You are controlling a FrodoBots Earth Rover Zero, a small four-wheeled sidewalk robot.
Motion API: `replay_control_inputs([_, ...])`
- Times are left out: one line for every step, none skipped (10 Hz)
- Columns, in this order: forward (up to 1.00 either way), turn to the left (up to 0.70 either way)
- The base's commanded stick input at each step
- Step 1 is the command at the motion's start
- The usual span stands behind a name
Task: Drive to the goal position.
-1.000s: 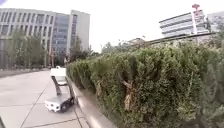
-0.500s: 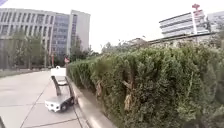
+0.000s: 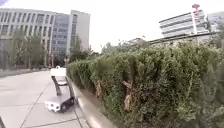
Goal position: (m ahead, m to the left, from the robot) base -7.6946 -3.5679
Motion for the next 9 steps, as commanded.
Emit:
replay_control_inputs([0.05,0.00])
replay_control_inputs([0.05,0.00])
replay_control_inputs([0.05,0.00])
replay_control_inputs([0.05,0.00])
replay_control_inputs([0.05,0.00])
replay_control_inputs([0.05,0.00])
replay_control_inputs([0.05,0.00])
replay_control_inputs([0.05,0.00])
replay_control_inputs([0.05,0.00])
